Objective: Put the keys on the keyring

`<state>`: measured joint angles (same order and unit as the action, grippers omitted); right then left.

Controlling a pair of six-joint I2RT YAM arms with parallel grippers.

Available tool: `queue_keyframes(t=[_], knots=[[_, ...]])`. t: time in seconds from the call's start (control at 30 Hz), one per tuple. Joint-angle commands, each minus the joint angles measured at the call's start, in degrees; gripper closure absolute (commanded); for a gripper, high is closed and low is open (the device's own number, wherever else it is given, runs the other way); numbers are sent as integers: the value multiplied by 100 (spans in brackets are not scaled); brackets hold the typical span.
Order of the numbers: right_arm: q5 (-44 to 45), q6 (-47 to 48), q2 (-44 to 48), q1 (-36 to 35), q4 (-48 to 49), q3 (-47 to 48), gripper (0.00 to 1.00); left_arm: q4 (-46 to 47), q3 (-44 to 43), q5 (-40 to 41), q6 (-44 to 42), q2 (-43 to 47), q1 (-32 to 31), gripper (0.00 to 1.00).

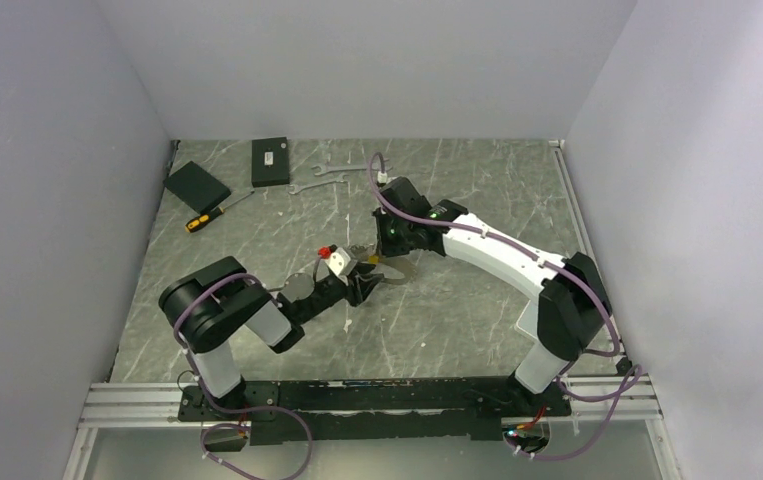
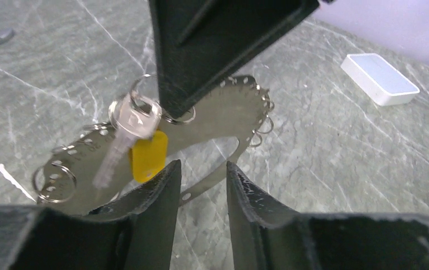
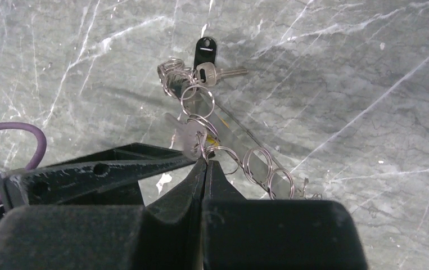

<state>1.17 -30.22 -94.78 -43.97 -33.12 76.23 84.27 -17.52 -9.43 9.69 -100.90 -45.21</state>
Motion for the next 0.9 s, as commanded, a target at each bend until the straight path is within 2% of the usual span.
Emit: queue_keyframes(t=[0.0, 0.17, 0.47, 0.63, 0.87], knots=[[6, -6, 411, 18, -176, 94, 100, 485, -87, 416, -62, 261, -31, 55], [-70, 6, 573, 33, -148, 64, 100, 485, -120, 456, -6, 270, -36, 48], [-381, 1, 677, 31, -11, -106, 100, 485, -199, 567, -85, 398, -117, 50], [-625, 67, 727, 28, 69, -199, 100, 485, -184, 713, -137, 527, -127, 56], [-801, 69, 815, 28, 171, -274, 100, 490, -155, 760, -269, 582, -133, 74]])
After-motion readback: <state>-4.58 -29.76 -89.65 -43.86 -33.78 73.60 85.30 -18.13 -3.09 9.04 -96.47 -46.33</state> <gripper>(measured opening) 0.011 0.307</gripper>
